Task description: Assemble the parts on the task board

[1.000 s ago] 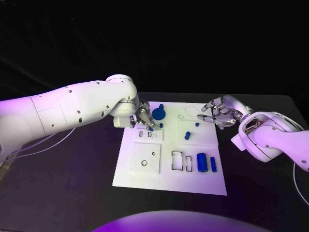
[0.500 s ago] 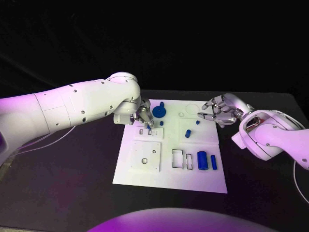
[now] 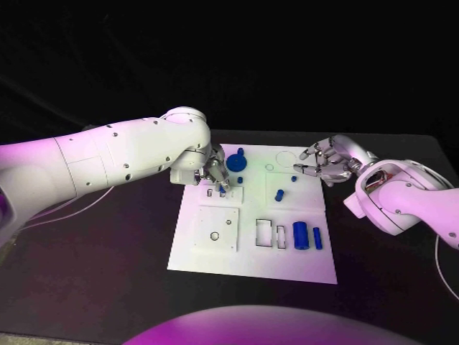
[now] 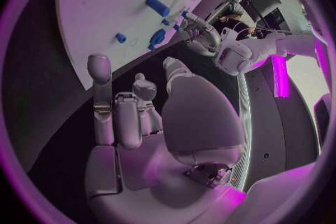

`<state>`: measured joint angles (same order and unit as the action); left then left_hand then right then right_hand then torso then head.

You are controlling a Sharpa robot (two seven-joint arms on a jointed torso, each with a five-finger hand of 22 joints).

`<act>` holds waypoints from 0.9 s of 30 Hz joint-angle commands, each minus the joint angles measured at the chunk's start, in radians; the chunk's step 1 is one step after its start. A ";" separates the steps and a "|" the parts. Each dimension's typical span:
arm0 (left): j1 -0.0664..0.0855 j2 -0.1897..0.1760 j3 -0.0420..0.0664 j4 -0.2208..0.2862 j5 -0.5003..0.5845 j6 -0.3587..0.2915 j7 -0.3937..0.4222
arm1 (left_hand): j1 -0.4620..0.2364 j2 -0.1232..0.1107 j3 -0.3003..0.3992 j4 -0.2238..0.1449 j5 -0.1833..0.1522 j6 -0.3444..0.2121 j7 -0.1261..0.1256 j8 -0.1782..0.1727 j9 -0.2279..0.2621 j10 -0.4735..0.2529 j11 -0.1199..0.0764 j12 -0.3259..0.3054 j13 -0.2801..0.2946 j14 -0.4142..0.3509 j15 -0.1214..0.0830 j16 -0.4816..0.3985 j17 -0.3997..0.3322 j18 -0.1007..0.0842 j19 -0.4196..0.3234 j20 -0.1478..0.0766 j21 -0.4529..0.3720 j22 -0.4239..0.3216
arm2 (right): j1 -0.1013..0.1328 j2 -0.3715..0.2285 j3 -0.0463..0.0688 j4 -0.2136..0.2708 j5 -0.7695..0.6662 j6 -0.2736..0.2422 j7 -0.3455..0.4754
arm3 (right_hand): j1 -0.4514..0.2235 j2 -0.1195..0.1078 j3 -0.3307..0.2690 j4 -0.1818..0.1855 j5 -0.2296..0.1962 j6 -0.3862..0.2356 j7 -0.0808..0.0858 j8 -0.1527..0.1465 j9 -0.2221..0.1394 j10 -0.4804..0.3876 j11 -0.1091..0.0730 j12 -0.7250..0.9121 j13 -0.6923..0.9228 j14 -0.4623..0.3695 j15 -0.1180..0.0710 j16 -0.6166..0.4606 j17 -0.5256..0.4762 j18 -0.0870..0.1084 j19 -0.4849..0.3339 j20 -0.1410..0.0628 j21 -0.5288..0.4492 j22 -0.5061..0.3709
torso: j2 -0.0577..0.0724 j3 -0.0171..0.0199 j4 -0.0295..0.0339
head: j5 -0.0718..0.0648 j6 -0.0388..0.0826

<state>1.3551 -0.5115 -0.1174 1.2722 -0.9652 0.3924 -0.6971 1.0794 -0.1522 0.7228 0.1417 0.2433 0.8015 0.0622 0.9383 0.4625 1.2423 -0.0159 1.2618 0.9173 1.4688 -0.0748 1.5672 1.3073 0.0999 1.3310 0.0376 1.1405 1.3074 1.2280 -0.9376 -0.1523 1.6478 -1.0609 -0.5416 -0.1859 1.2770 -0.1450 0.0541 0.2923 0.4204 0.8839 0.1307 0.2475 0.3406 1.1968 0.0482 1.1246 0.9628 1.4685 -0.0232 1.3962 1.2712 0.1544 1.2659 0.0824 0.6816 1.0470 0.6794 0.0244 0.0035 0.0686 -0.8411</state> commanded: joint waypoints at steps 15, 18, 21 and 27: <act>-0.004 0.003 -0.009 0.003 0.007 0.023 -0.007 | -0.006 0.014 0.241 -0.253 0.015 0.010 -0.003 0.010 0.003 0.009 -0.003 0.009 0.006 0.102 0.003 0.004 0.263 0.001 0.006 0.000 0.008 0.091 | 0.001 0.000 0.000 0.003 -0.012 0.002 0.005 | 0.008 0.001 0.002 -0.002 0.005 -0.008 -0.002 0.006 0.001 -0.007 -0.002 -0.004 -0.003 0.024 -0.002 -0.004 -0.002 0.008 0.000 -0.001 -0.005 -0.001 | -0.003 0.0011 -0.0002 | 0.002 -0.010; -0.004 0.002 -0.009 0.005 0.004 0.027 -0.007 | -0.006 0.014 0.241 -0.253 0.015 0.010 -0.003 0.010 0.003 0.009 -0.003 0.009 0.006 0.102 0.003 0.004 0.263 0.001 0.006 0.000 0.008 0.091 | 0.001 0.001 0.000 0.002 -0.013 0.002 0.005 | 0.008 0.001 0.002 -0.002 0.005 -0.008 -0.002 0.006 0.001 -0.007 -0.002 -0.004 -0.003 0.024 -0.002 -0.004 -0.002 0.008 0.000 -0.001 -0.005 -0.001 | -0.004 0.0012 -0.0007 | 0.002 -0.011; -0.005 0.002 -0.010 0.005 0.001 0.028 -0.007 | -0.007 0.015 0.242 -0.254 0.016 0.010 -0.003 0.010 0.003 0.009 -0.003 0.009 0.004 0.102 0.003 0.004 0.263 0.001 0.007 0.000 0.008 0.091 | 0.001 0.001 0.000 0.003 -0.013 0.002 0.005 | 0.008 0.001 0.002 -0.002 0.005 -0.008 -0.002 0.006 0.001 -0.007 -0.002 -0.004 -0.003 0.024 -0.002 -0.004 -0.002 0.008 0.000 -0.001 -0.005 -0.001 | -0.003 0.0009 -0.0013 | 0.002 -0.010; -0.007 0.001 -0.010 0.005 -0.002 0.028 -0.007 | -0.007 0.015 0.242 -0.254 0.016 0.010 -0.003 0.010 0.003 0.008 -0.003 0.009 0.004 0.102 0.003 0.004 0.263 0.001 0.006 0.000 0.007 0.091 | 0.001 0.001 0.000 0.002 -0.013 0.002 0.005 | 0.008 0.001 0.002 -0.002 0.005 -0.008 -0.002 0.006 0.001 -0.007 -0.002 -0.004 -0.003 0.024 -0.002 -0.004 -0.002 0.008 0.000 -0.001 -0.005 -0.001 | -0.003 0.0014 -0.0005 | 0.002 -0.011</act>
<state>1.3485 -0.5118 -0.1273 1.2745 -0.9649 0.4019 -0.6975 1.0741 -0.1469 0.7201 0.1390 0.2531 0.8015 0.0622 0.9429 0.4669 1.2458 -0.0193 1.2660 0.9224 1.4688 -0.0748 1.5672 1.3081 0.1000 1.3309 0.0376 1.1452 1.3073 1.2288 -0.9375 -0.1523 1.6486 -1.0622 -0.5417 -0.1860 1.2770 -0.1451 0.0541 0.2923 0.4204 0.8839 0.1307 0.2475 0.3406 1.1968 0.0482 1.1246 0.9610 1.4685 -0.0232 1.3963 1.2710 0.1544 1.2659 0.0824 0.6816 1.0471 0.6762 0.0257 0.0024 0.0704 -0.8518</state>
